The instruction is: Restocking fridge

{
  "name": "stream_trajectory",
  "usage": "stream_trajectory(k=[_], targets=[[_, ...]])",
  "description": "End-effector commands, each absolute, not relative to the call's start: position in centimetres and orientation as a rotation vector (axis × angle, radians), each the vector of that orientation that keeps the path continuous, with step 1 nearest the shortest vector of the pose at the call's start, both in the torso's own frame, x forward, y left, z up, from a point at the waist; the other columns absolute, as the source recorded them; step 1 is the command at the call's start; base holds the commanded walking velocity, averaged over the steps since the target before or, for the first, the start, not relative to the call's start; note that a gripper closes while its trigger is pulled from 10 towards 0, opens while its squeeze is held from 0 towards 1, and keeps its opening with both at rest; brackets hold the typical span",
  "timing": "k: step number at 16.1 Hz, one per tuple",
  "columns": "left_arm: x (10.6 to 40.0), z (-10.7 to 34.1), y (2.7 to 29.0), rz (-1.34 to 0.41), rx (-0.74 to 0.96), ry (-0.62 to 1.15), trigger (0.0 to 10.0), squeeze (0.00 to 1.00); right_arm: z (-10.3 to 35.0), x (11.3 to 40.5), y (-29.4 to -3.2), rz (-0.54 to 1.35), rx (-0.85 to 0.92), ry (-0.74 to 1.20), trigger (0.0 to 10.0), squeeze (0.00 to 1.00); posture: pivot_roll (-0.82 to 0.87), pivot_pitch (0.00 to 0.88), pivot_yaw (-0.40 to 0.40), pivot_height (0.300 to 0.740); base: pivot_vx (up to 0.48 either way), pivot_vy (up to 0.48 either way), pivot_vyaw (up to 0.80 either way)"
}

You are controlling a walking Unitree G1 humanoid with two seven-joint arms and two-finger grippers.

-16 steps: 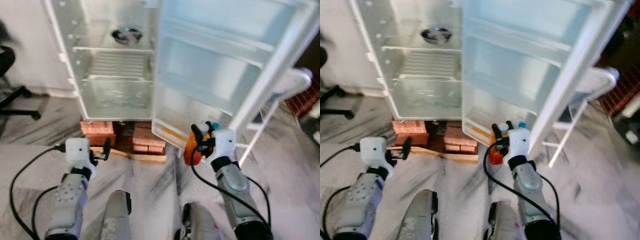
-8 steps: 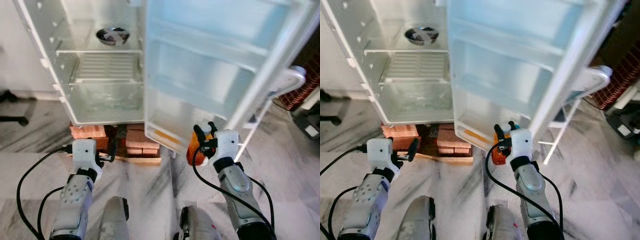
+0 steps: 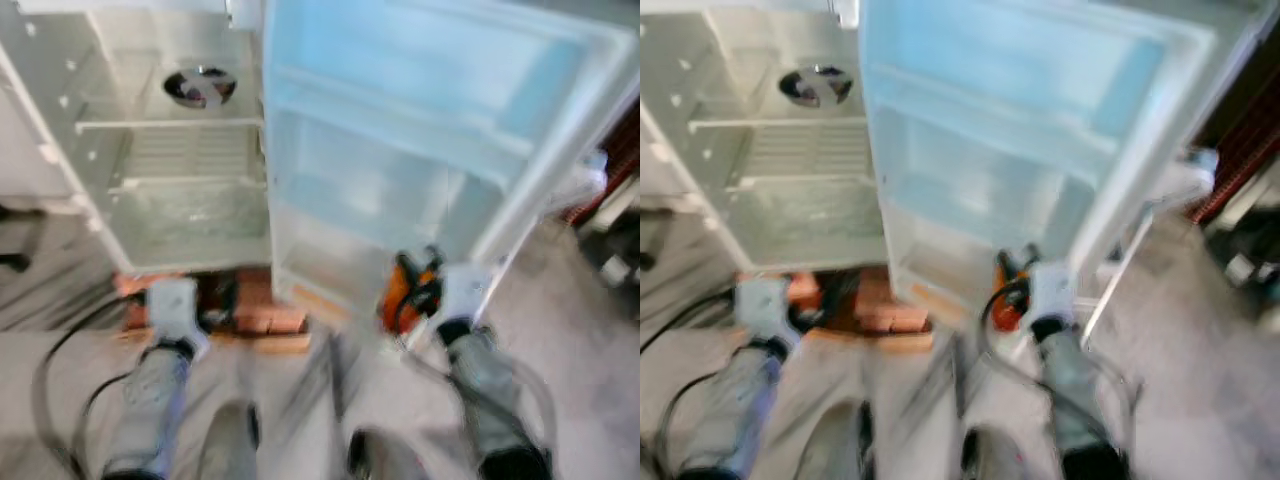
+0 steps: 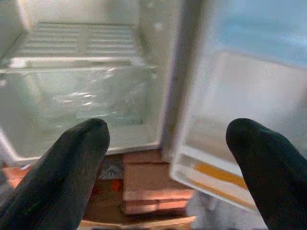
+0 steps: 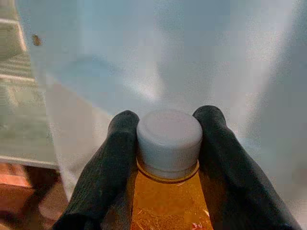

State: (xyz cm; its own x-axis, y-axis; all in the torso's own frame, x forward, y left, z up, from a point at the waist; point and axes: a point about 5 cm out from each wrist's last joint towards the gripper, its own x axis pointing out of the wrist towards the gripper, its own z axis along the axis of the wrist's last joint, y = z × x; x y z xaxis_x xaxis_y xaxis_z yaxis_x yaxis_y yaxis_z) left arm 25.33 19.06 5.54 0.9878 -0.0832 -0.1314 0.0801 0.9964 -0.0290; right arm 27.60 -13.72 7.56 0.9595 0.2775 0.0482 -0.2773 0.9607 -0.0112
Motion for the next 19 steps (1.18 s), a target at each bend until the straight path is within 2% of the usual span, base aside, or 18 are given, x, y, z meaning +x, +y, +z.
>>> stream_trajectory(k=[1,3,12,19], targets=[[25.5,5.6,18.5,-0.102,-0.031,0.133,10.0,0.00,8.2,27.7,-14.2,0.288,-0.010,-0.078,10.0,0.00,0.09,0.084,-0.049,0.650,0.277,0.000,0.00],[25.5,5.6,18.5,-0.100,-0.032,0.133,10.0,0.00,8.2,27.6,-14.1,0.294,-0.008,-0.075,10.0,0.00,0.08,0.085,-0.049,0.650,0.262,0.000,0.00],[25.6,5.3,18.0,-0.092,-0.034,0.144,10.0,0.00,8.3,27.0,-12.5,0.432,0.052,-0.067,10.0,0.00,0.08,0.084,-0.058,0.650,0.000,0.000,0.00],[25.2,5.1,17.8,-0.085,-0.024,0.154,10.0,0.00,8.4,26.9,-12.6,0.447,0.043,-0.068,10.0,0.00,0.08,0.089,-0.060,0.570,0.000,0.000,0.00]])
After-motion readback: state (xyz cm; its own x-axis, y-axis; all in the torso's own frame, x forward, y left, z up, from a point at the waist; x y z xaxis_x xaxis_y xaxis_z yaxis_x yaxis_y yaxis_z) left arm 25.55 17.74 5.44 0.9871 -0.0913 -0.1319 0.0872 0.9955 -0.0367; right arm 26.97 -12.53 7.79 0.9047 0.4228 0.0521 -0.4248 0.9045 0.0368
